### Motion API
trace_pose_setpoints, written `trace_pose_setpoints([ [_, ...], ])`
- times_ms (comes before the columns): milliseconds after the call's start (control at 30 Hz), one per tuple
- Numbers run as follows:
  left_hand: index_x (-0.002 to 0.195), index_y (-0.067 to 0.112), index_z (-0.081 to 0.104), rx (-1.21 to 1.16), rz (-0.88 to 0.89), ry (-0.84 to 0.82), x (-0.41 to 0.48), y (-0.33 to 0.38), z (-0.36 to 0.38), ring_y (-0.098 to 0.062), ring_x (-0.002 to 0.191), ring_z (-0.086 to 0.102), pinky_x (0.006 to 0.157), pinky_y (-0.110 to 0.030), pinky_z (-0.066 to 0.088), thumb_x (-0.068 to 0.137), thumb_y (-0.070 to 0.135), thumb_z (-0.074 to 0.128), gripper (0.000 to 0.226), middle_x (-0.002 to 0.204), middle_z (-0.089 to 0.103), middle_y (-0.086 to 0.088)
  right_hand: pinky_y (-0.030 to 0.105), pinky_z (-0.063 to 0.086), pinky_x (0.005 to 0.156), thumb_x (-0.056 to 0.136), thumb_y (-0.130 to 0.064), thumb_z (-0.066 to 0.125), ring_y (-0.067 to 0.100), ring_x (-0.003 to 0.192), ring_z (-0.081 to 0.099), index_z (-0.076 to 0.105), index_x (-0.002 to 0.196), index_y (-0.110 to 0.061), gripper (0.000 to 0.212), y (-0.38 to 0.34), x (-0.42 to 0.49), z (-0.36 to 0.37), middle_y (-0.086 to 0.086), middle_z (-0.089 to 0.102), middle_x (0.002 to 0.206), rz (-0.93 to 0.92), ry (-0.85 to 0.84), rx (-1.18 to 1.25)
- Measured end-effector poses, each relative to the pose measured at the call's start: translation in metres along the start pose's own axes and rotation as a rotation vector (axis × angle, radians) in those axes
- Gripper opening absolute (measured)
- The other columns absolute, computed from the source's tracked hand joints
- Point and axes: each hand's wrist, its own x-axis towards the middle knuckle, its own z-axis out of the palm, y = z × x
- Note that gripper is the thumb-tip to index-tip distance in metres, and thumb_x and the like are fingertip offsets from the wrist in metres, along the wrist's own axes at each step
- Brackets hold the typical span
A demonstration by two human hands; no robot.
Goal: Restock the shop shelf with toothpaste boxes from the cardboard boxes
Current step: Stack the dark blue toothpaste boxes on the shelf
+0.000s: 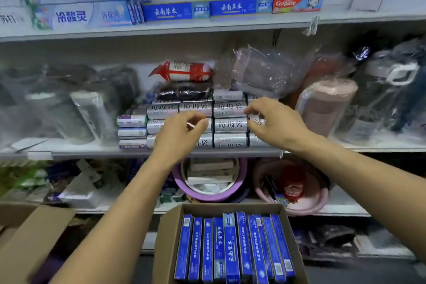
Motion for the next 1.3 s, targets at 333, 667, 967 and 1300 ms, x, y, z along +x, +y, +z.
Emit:
trace_pose_setpoints([
  [333, 0.1, 0.027, 0.065, -0.105, -0.384, -0.298, -0.088, -0.096, 0.117, -0.016, 0.092, 0.065, 0.084, -0.028, 0.049, 0.092, 0.025, 0.061, 0.009, 0.095, 0.07, 0.006, 0.036, 0.049, 0.084, 0.086, -0.031, 0.057, 0.022, 0.105, 0.06, 0.063, 0.109, -0.031, 0.024, 0.045, -0.081, 0.128, -0.006, 0.063, 0.112, 0.236, -0.42, 0.13],
  [667, 0.124, 0.01, 0.055, -0.253, -0.91, -0.581, -0.146, -0.188, 0.27, -0.019, 0.082, 0.057, 0.078, -0.034, 0.05, 0.094, 0.022, 0.06, 0.032, 0.105, 0.063, -0.005, 0.037, 0.049, 0.088, 0.09, -0.029, 0.058, 0.024, 0.103, 0.058, 0.045, 0.132, -0.018, 0.044, 0.106, -0.179, 0.297, 0.003, 0.057, 0.116, 0.599, -0.761, 0.257],
  [967, 0.143, 0.002, 0.035, -0.314, -1.199, -0.556, -0.167, -0.227, 0.353, -0.03, 0.118, 0.052, 0.094, -0.033, 0.045, 0.091, 0.026, 0.066, 0.065, 0.142, 0.047, -0.014, 0.04, 0.05, 0.09, 0.092, -0.036, 0.059, 0.024, 0.11, 0.059, 0.038, 0.131, -0.013, 0.05, 0.126, -0.226, 0.37, 0.006, 0.061, 0.114, 0.826, -0.777, 0.408],
  [1300, 0.079, 0.012, 0.05, -0.439, -1.253, -0.52, -0.162, -0.243, 0.347, -0.014, 0.07, 0.067, 0.057, -0.023, 0.05, 0.088, 0.036, 0.069, 0.031, 0.083, 0.07, -0.005, 0.042, 0.05, 0.094, 0.093, -0.031, 0.059, 0.024, 0.122, 0.049, 0.042, 0.126, -0.013, 0.041, 0.118, -0.225, 0.376, 0.007, 0.05, 0.13, 0.871, -0.663, 0.46],
])
